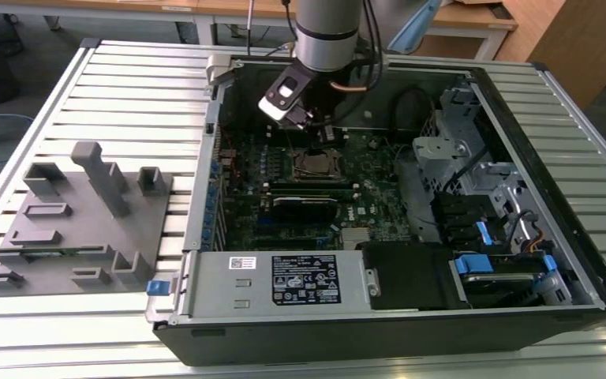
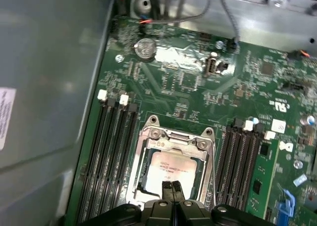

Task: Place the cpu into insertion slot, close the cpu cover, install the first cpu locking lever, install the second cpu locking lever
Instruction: 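Close the cpu cover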

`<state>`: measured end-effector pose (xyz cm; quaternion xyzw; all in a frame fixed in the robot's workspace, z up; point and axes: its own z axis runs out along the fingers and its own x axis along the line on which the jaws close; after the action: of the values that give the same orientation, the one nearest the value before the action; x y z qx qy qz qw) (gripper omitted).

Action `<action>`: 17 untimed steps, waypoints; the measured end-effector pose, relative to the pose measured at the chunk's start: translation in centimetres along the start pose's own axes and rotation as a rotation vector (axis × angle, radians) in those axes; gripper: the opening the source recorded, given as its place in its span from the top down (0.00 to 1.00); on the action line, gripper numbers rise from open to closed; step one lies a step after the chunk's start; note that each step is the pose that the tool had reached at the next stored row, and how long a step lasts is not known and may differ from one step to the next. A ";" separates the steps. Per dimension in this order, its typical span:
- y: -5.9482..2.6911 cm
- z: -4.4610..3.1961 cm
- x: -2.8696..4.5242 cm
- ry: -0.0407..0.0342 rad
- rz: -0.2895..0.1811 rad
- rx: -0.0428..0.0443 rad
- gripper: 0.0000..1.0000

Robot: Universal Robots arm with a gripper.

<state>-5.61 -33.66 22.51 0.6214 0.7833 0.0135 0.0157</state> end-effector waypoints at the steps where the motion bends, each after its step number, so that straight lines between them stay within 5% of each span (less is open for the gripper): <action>1: 0.00 0.00 0.00 0.0007 -0.018 -0.0002 0.89; 17: 0.00 0.12 0.00 0.0125 -0.308 -0.0024 0.89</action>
<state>-5.61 -33.66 22.40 0.4936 0.8694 0.0157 0.0134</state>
